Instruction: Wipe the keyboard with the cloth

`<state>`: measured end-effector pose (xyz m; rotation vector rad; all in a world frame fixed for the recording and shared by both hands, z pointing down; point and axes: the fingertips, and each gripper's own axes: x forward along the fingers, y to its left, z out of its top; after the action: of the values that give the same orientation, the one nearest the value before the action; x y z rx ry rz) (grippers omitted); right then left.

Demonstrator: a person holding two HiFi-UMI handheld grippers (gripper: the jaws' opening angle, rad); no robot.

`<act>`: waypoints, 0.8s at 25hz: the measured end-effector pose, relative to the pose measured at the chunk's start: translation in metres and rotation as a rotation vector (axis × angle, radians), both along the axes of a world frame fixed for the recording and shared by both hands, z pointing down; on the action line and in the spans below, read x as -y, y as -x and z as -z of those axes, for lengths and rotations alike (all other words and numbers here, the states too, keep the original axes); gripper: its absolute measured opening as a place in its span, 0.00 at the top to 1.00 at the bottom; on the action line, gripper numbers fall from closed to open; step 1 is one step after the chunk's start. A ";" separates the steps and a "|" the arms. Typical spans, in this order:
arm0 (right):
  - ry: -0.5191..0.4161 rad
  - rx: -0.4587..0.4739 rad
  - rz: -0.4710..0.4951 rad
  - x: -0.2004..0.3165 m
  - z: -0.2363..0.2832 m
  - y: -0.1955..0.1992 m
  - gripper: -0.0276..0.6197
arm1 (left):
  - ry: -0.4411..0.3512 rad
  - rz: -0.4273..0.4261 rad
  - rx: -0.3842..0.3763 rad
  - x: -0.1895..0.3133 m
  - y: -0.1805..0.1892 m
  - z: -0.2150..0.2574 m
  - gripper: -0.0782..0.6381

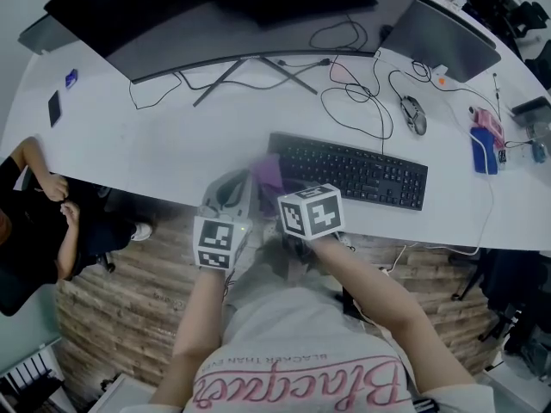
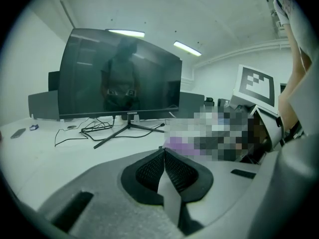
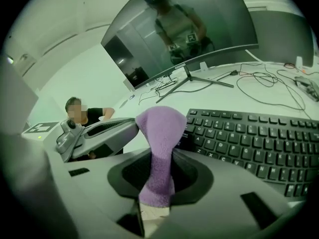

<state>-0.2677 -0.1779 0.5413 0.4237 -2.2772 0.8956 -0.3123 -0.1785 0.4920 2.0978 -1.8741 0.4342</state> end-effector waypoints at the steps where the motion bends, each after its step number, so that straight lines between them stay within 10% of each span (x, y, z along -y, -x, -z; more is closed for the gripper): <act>1: 0.011 -0.006 -0.001 0.000 -0.004 0.002 0.82 | 0.004 0.000 -0.001 -0.001 0.000 -0.002 0.88; 20: 0.075 -0.010 -0.060 0.013 -0.020 -0.008 0.82 | 0.048 0.004 -0.021 0.005 -0.010 -0.020 0.88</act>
<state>-0.2600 -0.1906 0.5618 0.4644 -2.2239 1.0040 -0.3021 -0.1835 0.5122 2.0594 -1.8372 0.4496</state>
